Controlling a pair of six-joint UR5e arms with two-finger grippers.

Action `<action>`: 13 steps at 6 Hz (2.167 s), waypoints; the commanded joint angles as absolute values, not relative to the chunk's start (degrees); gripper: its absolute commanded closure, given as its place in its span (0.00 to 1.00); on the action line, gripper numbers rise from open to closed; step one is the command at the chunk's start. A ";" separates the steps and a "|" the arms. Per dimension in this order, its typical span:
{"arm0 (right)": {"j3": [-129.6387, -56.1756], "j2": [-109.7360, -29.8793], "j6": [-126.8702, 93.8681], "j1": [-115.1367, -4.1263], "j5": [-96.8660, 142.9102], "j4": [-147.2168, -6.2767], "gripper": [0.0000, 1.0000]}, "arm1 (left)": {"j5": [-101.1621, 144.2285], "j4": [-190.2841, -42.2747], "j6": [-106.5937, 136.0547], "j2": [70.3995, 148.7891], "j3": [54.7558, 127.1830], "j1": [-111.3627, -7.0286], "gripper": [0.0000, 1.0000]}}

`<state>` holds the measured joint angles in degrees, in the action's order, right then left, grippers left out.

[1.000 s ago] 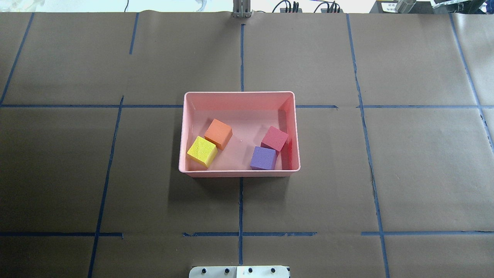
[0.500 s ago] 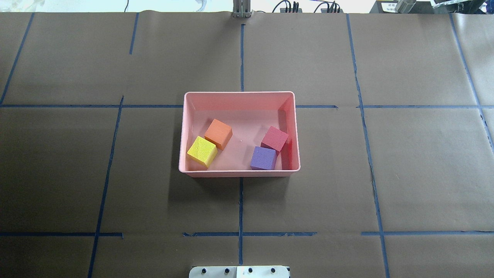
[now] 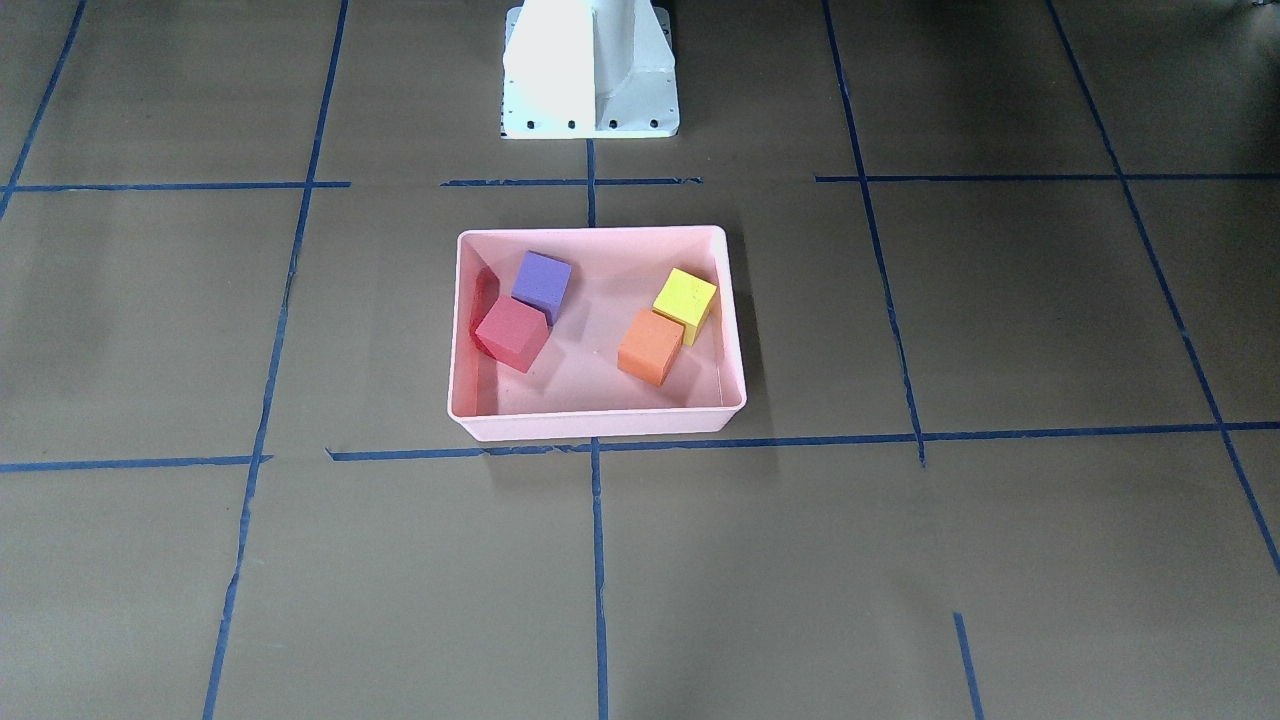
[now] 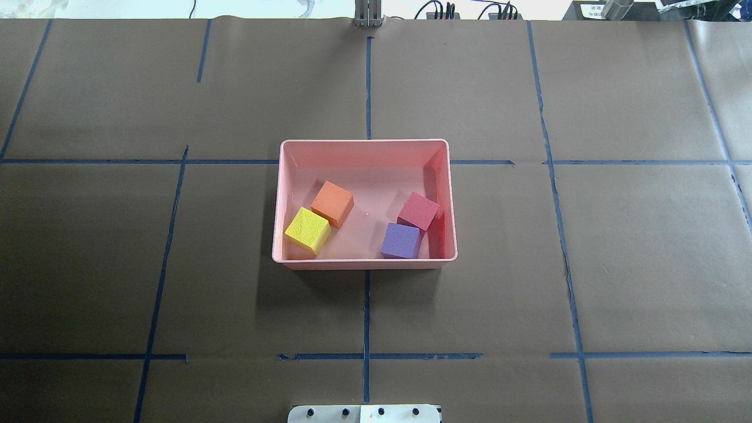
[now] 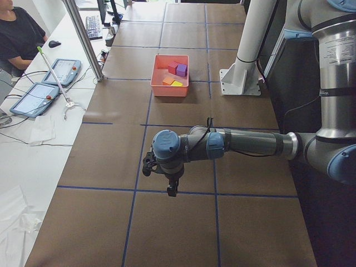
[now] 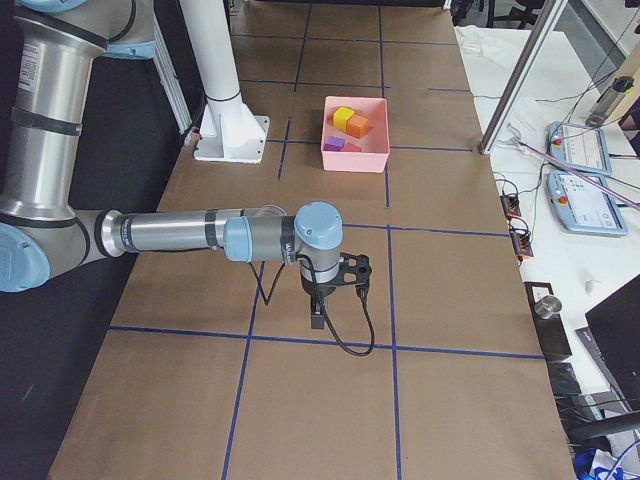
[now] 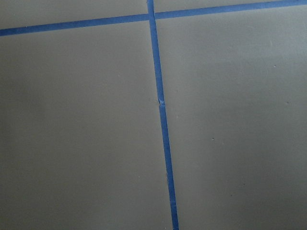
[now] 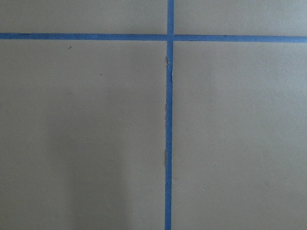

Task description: Place blocks into pink bin with both arms

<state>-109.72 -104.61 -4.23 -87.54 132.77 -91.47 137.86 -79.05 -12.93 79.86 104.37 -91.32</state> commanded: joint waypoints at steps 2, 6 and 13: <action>-109.86 -105.90 -3.78 -87.54 133.93 -91.32 0.00 | 137.81 -79.01 -12.92 79.81 105.38 -91.67 0.00; -109.86 -106.35 -1.85 -87.54 135.18 -91.14 0.00 | 137.55 -79.63 -13.01 76.20 106.08 -91.93 0.00; -108.90 -106.08 -1.76 -87.45 135.00 -91.23 0.00 | 138.52 -79.45 -13.01 73.12 113.03 -93.25 0.00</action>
<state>-108.92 -106.08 -1.80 -87.48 134.87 -91.22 138.48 -79.28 -12.94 73.10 112.91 -93.22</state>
